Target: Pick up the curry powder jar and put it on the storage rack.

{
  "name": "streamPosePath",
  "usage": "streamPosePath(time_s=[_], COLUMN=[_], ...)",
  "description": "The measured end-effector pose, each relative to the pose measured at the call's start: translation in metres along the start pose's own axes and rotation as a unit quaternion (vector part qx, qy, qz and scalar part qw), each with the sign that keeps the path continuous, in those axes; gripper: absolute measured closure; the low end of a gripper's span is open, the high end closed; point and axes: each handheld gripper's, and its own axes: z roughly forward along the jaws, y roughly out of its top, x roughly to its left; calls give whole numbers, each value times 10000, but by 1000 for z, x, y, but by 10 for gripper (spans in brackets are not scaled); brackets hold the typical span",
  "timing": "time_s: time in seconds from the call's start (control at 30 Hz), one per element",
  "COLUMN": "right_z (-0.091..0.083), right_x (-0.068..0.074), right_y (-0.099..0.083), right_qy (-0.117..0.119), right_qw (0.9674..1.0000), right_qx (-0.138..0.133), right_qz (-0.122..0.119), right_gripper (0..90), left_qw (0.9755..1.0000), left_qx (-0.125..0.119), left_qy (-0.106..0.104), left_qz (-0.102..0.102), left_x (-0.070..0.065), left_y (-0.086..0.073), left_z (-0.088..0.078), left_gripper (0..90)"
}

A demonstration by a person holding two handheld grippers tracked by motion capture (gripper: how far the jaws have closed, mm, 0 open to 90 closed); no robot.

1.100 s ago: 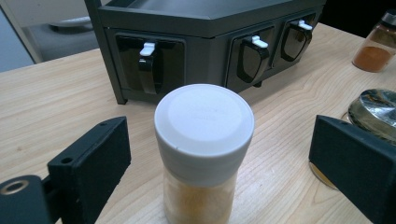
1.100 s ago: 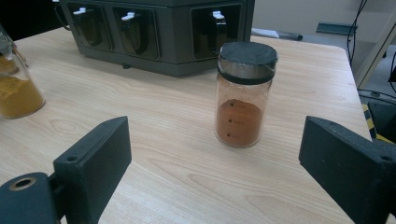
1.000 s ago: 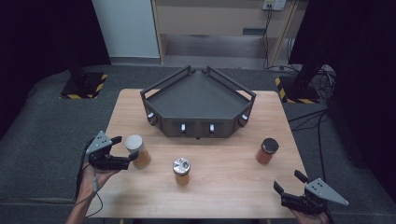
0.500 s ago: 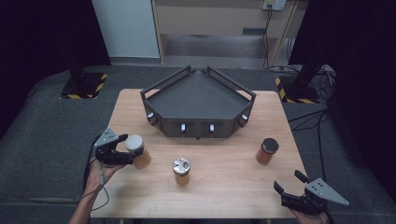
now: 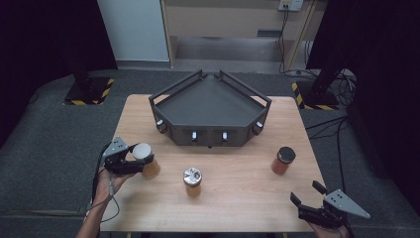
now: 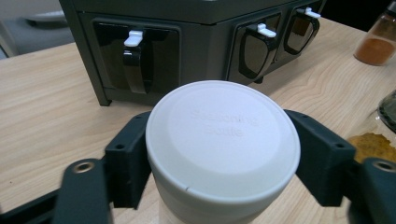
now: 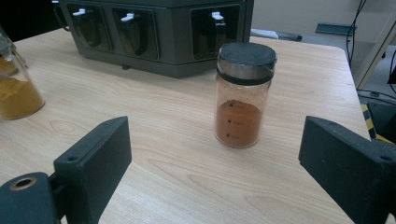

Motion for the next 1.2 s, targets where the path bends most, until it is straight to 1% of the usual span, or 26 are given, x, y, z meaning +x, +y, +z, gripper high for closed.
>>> streamPosePath(time_s=[0.13, 0.37, 0.63, 0.67, 0.77, 0.8, 0.93, 1.0, 1.2], right_z=[0, 0, 0, 0, 0, 0, 0, 0, 0], right_x=[0, 0, 0, 0, 0, 0, 0, 0, 0], right_y=[0, 0, 0, 0, 0, 0, 0, 0, 0], right_qy=[-2, 3, 1, -1, -4, -2, 2, 5, 5], right_qw=[10000, 10000, 10000, 10000, 10000, 10000, 10000, 10000, 10000], right_qx=[-1, -6, 4, 2, -6, -2, 1, -2, 2], right_qz=[0, -6, 8, 6, -4, 4, -4, 1, 0], right_gripper=[93, 93, 93, 93, 94, 93, 94, 94, 94], left_qw=[10000, 9999, 9999, 9998, 9998, 9998, 9997, 9996, 9991], left_qx=[-47, -102, -76, -72, -106, -105, -113, -139, -156], left_qy=[29, 15, 2, 14, -12, -52, -81, -141, -272], left_qz=[76, 72, 138, 174, 139, 163, 200, 205, 292], left_x=[-1, 0, 0, -1, 0, 0, 0, 2, 5], left_y=[-2, -5, -3, -2, -2, 1, 5, 8, 22], left_z=[-1, -1, -1, -1, -1, -1, -1, -1, -1], left_gripper=[325, 327, 328, 328, 328, 328, 328, 328, 328])
